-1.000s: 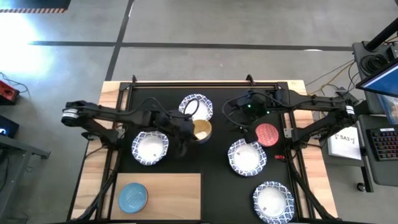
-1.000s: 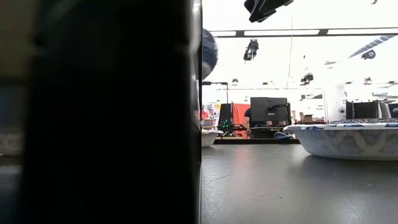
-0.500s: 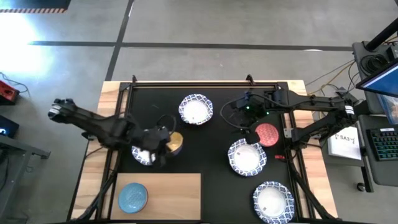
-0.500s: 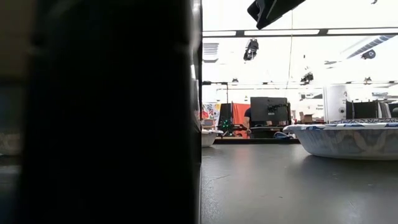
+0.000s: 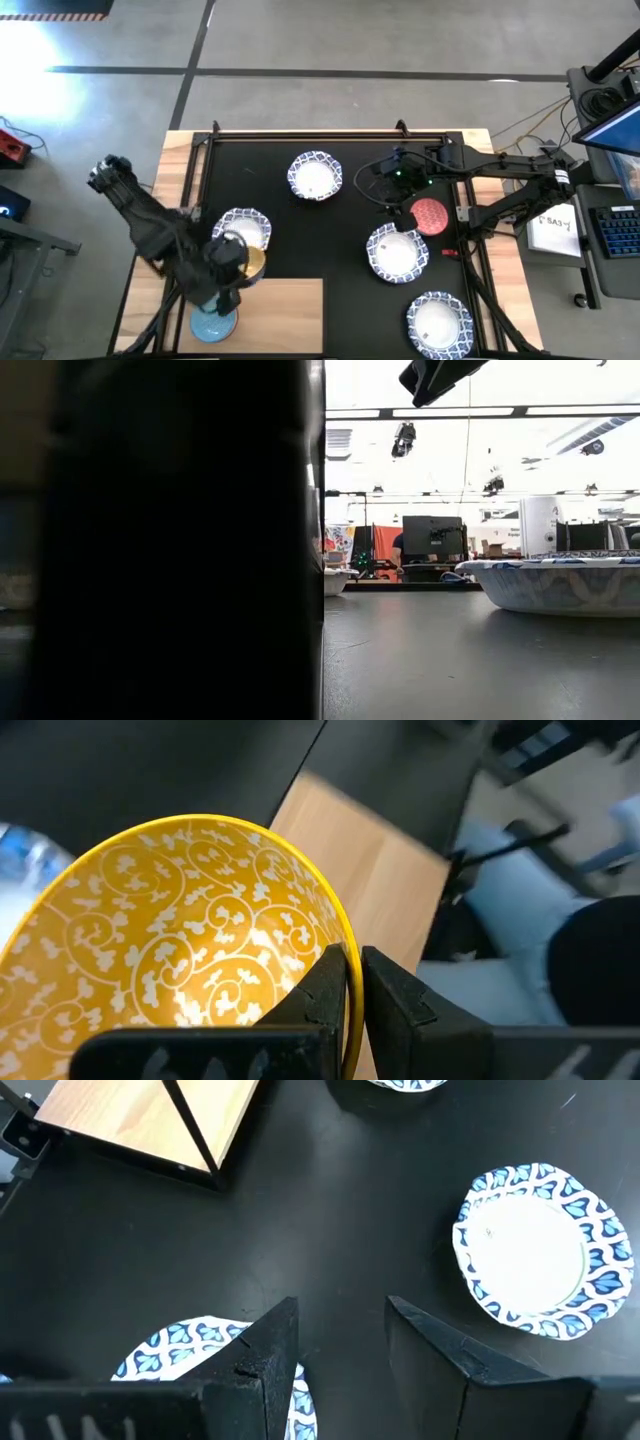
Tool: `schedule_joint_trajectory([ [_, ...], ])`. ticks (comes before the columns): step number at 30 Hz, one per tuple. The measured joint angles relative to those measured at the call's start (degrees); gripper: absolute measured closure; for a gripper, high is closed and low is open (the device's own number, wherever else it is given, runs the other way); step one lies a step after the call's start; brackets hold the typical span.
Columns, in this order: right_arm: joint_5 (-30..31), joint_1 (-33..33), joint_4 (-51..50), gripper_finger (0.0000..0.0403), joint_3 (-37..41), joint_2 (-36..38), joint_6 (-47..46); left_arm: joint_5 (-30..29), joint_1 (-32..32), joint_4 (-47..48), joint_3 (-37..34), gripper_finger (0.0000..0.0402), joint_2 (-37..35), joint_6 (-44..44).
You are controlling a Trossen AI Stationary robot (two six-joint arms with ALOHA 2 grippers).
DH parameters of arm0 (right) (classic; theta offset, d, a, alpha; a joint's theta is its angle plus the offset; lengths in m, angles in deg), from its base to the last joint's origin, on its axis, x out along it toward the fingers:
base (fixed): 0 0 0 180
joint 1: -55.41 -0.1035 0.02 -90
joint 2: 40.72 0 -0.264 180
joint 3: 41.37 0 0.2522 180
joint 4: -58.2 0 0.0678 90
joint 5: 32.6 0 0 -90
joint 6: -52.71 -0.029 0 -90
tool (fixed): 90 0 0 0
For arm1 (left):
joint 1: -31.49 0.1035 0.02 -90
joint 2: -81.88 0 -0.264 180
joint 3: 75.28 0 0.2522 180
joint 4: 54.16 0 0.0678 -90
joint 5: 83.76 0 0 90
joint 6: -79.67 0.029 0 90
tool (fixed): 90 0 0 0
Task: Place and stack bowls onto a shelf
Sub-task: Stack the yellow bowl on top of the light blue bowl on the shelf
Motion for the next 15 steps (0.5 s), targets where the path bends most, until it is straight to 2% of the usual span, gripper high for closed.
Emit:
schedule_joint_trajectory([
  [4, 0.01, 0.00, 0.00, 0.0264, 0.00, 0.00, -0.48, 0.01, -4.26, 10.57, 7.94, 0.0393, 6.51, -8.72],
  [10, 0.00, 0.00, 0.11, 0.0264, 0.00, 0.00, -1.91, -0.02, -10.97, 16.87, 17.48, 0.0393, 14.23, -22.17],
  [15, 0.00, 0.00, 1.14, 0.0264, 0.02, 0.00, -1.92, -0.02, -15.27, 21.50, 21.48, 0.0393, 19.72, -31.99],
])
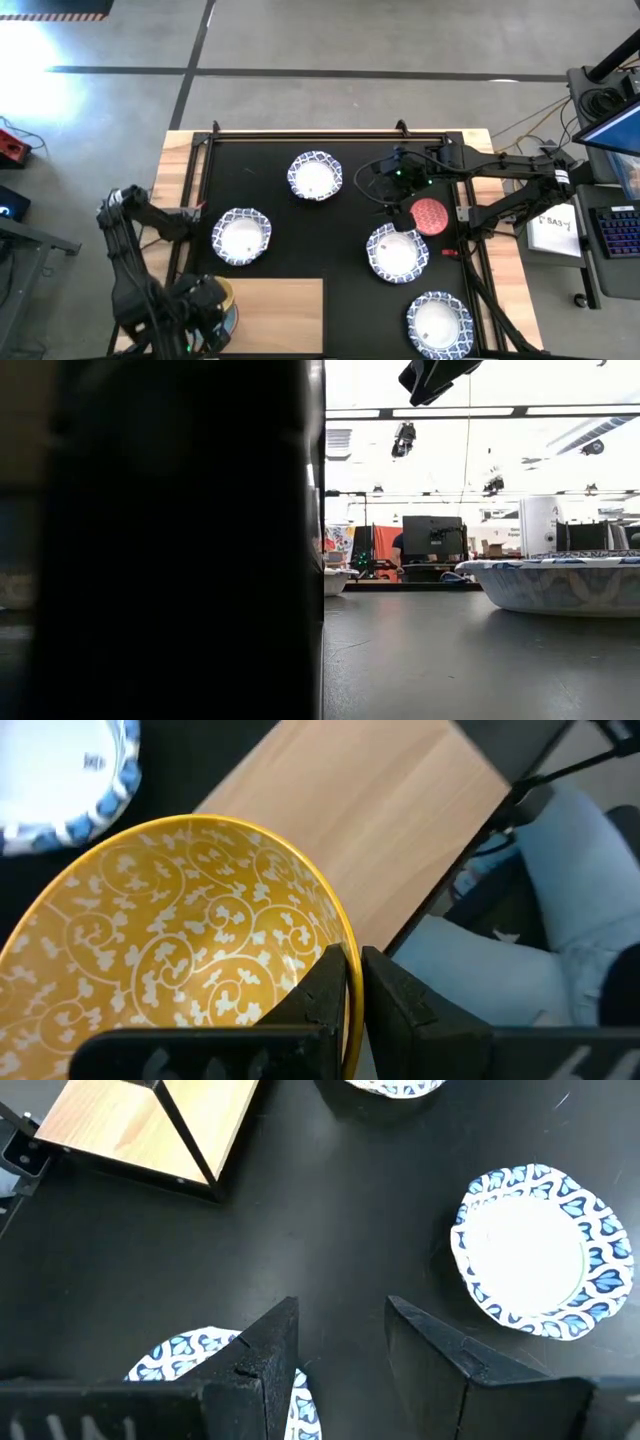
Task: Place and stack bowls onto a shelf
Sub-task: Stack the yellow bowl on top of the light blue bowl on the shelf, then stack the red patterned bowl on top of the yellow patterned bowl on the shelf
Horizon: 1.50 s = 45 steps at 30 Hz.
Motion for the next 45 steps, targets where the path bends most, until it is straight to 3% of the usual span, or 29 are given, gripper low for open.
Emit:
schedule_joint_trajectory([
  [7, 0.01, 0.00, 1.79, 0.0264, 0.11, -0.02, -1.54, 0.18, -1.71, 0.77, 0.77, 0.0393, 4.80, -1.76],
  [21, 0.00, -0.02, 2.45, 0.0264, 1.28, -0.04, -3.82, 0.21, -2.06, 2.26, 0.77, 0.0390, 7.17, -1.87],
  [34, 0.00, -0.02, 2.54, 0.0264, 1.48, -0.04, -3.80, 1.61, -2.10, 2.15, 0.13, 0.0337, 7.67, -3.99],
  [45, 0.00, -0.02, 3.56, 0.0264, 1.49, -0.04, -2.97, 5.07, -2.07, 0.93, 0.13, 0.0328, 7.96, -4.21],
])
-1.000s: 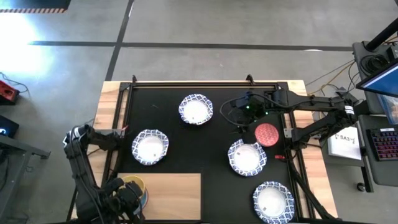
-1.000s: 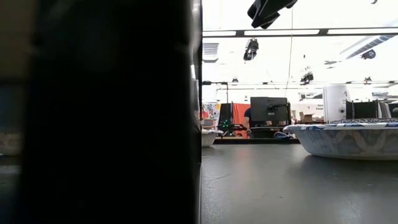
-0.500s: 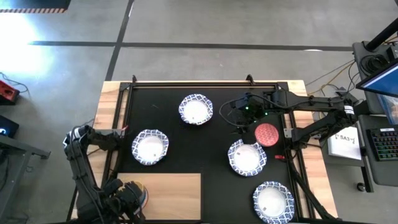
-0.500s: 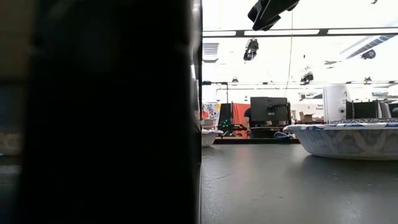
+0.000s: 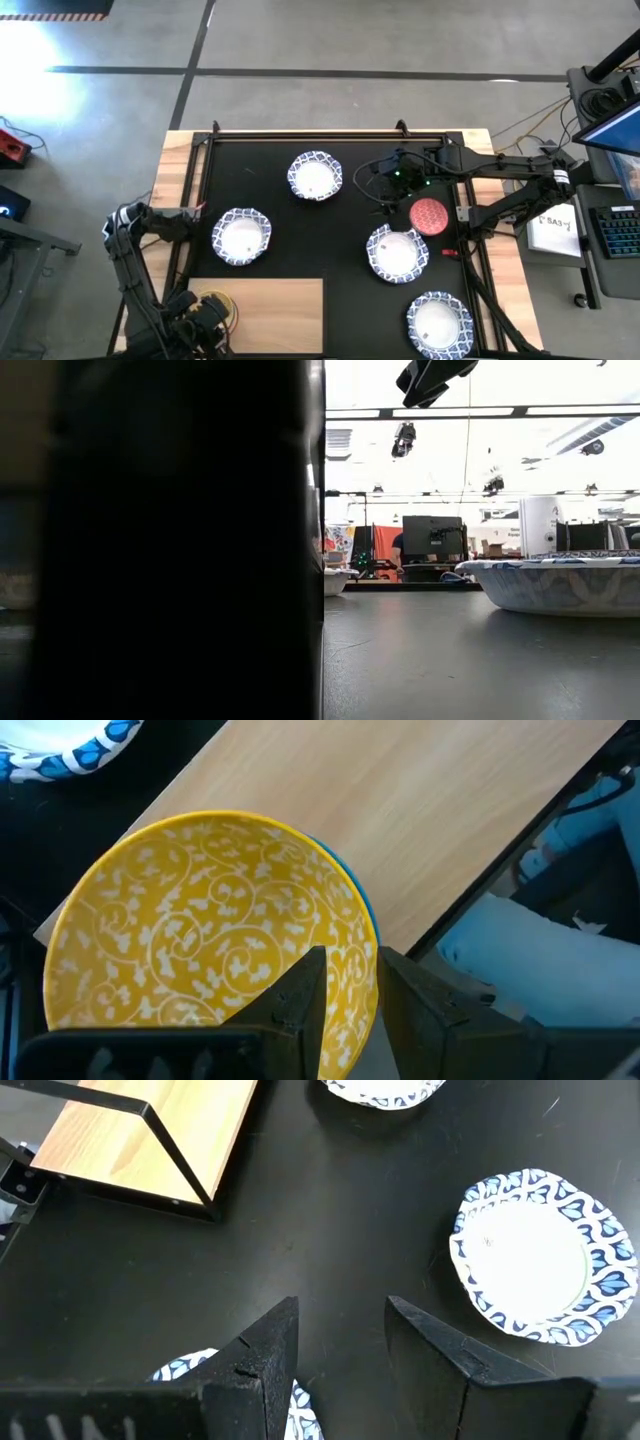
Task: Place and stack bowls onto a shelf
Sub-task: Stack the red patterned bowl on top of the yellow patterned bowl on the shelf
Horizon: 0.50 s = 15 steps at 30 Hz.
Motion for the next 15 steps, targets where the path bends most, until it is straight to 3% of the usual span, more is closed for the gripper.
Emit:
schedule_joint_trajectory([
  [5, 0.29, 0.02, -0.02, 0.0264, 0.00, 0.00, -2.26, -0.73, 0.26, 0.71, 0.00, 0.0328, -0.02, 1.45],
  [10, 6.93, 0.02, -3.91, 0.0264, 0.00, 0.00, -11.14, -3.07, 2.10, 2.02, -0.01, 0.0328, -0.71, 5.49],
  [15, 10.53, 0.07, -14.39, 0.0264, 0.17, 0.02, -15.07, -12.13, 6.12, 7.07, -0.01, 0.0328, -1.75, 13.69],
])
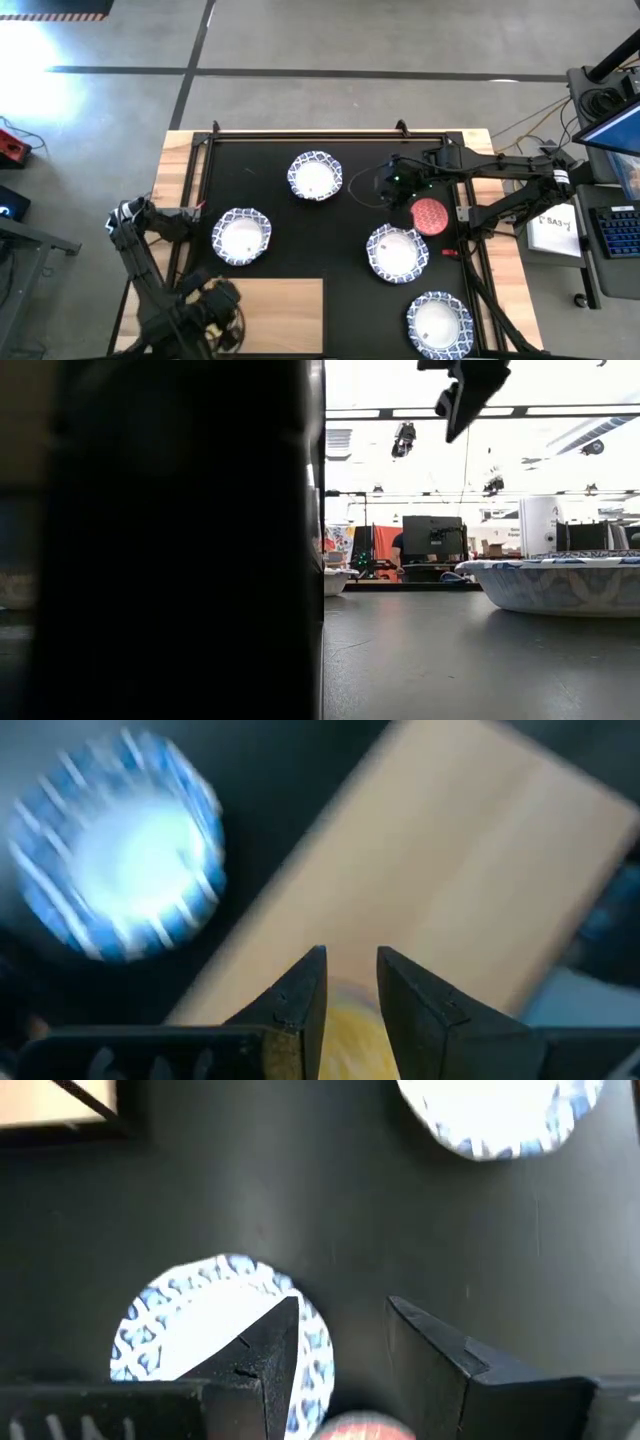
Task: Place and stack bowls onto a shelf
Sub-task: Stack the red patterned bowl on top of the yellow patterned bowl on the shelf
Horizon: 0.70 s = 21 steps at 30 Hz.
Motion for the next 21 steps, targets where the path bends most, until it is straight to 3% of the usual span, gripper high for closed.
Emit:
schedule_joint_trajectory([
  [4, 1.49, -0.07, -2.93, 0.0264, 1.79, 0.03, -6.81, -7.36, 5.77, -0.07, -0.12, 0.0328, -1.30, 11.79],
  [13, 2.47, -0.04, -7.19, 0.0264, 9.20, 0.78, -18.07, -9.29, 19.49, -0.39, -0.14, 0.0328, -2.49, 41.86],
  [16, 6.04, -0.03, -7.14, 0.0264, 12.46, 1.44, -22.24, -10.51, 22.41, -1.48, -0.22, 0.0328, -3.00, 49.32],
  [21, 6.63, 0.59, -5.96, 0.0264, 18.40, 3.54, -24.32, -9.63, 27.40, -3.15, -2.35, 0.0328, -5.91, 58.90],
])
